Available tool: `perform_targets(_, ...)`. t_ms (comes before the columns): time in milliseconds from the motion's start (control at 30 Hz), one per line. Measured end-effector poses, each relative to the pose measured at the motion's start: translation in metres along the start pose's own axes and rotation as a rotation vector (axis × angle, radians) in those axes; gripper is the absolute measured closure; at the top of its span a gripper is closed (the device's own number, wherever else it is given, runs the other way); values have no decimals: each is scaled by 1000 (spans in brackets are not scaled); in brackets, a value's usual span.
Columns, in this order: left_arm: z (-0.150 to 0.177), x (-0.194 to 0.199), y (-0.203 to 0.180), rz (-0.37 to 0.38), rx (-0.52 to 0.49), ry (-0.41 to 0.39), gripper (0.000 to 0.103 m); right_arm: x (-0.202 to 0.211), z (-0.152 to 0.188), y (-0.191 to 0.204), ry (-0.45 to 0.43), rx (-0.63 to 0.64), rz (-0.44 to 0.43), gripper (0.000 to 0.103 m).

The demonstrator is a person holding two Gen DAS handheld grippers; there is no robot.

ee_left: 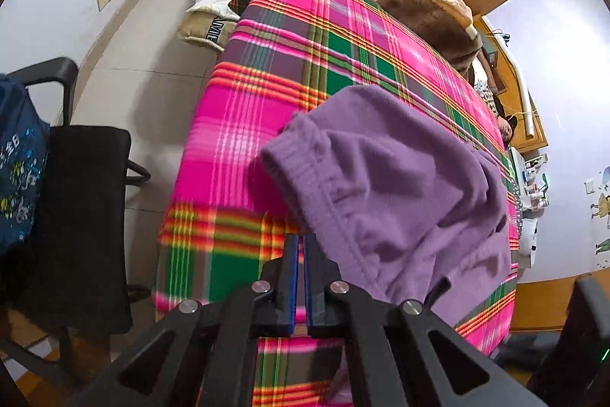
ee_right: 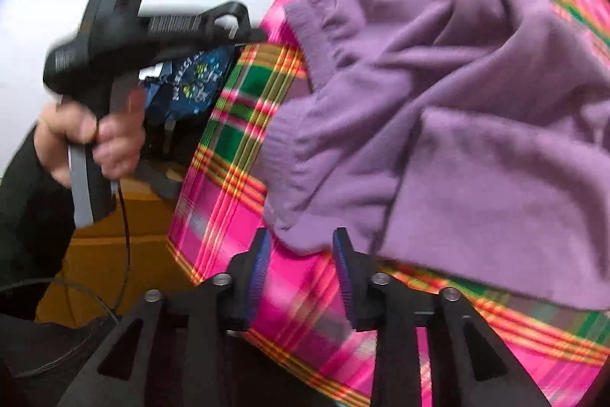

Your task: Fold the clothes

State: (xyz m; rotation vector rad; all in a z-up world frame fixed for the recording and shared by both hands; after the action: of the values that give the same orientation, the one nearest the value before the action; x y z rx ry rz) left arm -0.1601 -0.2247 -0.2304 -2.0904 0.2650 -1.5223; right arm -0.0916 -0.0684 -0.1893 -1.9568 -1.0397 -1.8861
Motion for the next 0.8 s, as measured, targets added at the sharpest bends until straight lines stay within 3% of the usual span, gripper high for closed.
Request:
perform_targets(267, 45, 6, -3, 53, 53, 1, 101, 21, -72, -2, -112, 209, 100, 65)
perform_targets(367, 62, 8, -6, 76, 72, -3, 100, 2, -100, 9, -110, 297, 127, 64)
perform_targets(600, 90, 17, 7, 46, 118, -39, 98, -43, -164, 36, -105, 502, 191, 62)
perform_targets(800, 100, 21, 26, 19, 185, -69, 98, -80, -188, 41, -33, 534, 182, 62)
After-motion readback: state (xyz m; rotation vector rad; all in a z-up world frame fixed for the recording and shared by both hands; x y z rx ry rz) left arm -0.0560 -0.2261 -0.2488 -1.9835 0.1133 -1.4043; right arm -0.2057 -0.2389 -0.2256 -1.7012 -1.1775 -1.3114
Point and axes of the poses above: each gripper's, at about its wrist camera, not at the fingertips, and x roughly against the way its jaws point, y to its left, z to its underside, the point moved 7 cm from there along -x, roughly the way its jaws point, and after that the axes turned 6 degrees about z, right-handed, at the moved point
